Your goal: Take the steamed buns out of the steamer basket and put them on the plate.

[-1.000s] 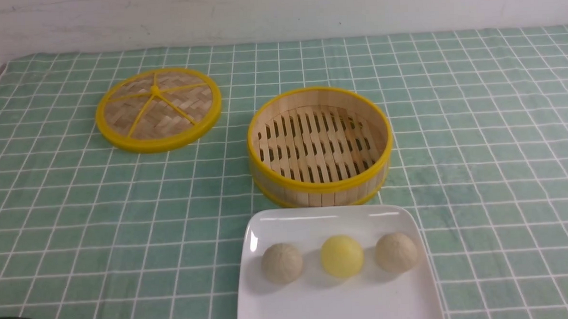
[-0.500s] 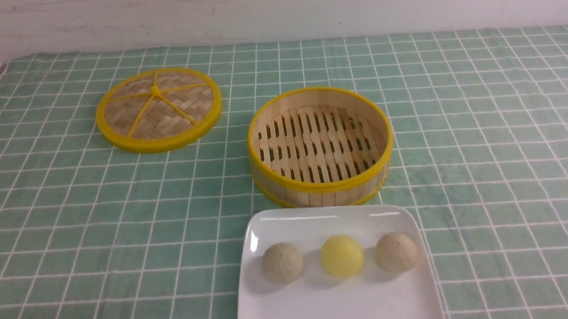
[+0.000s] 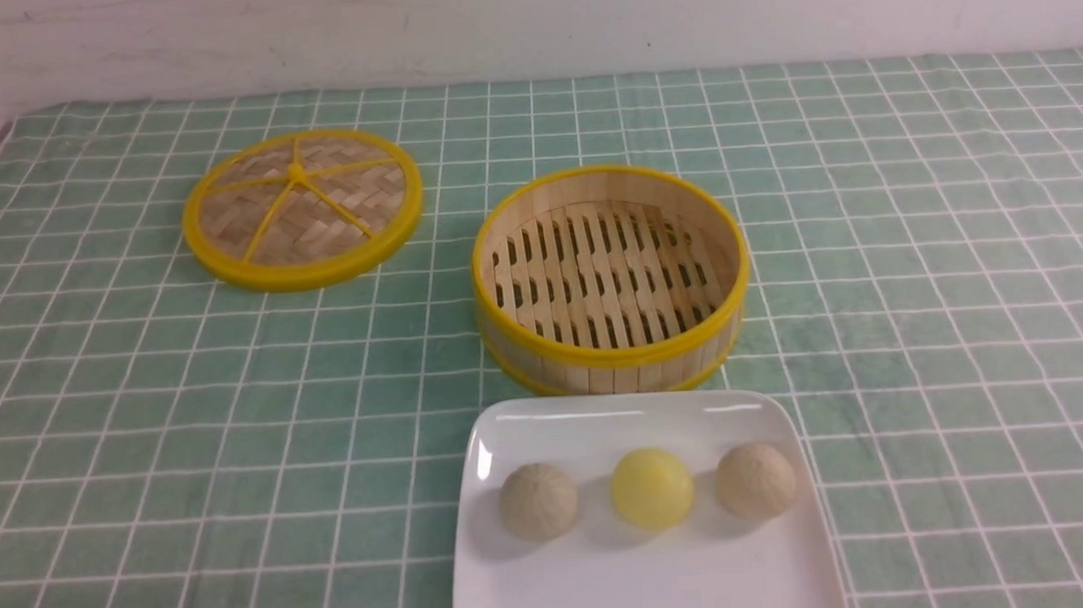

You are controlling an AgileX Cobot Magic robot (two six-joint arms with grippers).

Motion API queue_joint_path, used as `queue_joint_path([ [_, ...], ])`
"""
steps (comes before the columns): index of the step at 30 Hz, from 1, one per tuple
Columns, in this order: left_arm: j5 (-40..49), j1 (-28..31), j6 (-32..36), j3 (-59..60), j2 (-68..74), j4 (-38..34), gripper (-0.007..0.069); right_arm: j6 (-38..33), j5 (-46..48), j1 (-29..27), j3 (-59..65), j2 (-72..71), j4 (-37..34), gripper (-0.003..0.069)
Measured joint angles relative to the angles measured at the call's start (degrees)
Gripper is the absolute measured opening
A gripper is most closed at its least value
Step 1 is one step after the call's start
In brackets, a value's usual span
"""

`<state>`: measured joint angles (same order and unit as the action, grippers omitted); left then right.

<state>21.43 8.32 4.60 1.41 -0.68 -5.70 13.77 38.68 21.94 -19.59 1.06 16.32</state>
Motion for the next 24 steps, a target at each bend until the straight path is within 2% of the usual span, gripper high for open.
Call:
queue_joint_path([
  [14,0.14,0.00,-1.51,-0.07,0.00,0.64,0.0526,0.00,0.00,0.00,0.00,0.00,0.05,0.0239],
  [24,0.18,0.00,-9.23,-0.07,0.00,4.21,0.0526,-0.05,0.00,0.00,0.00,0.00,0.00,0.0239],
])
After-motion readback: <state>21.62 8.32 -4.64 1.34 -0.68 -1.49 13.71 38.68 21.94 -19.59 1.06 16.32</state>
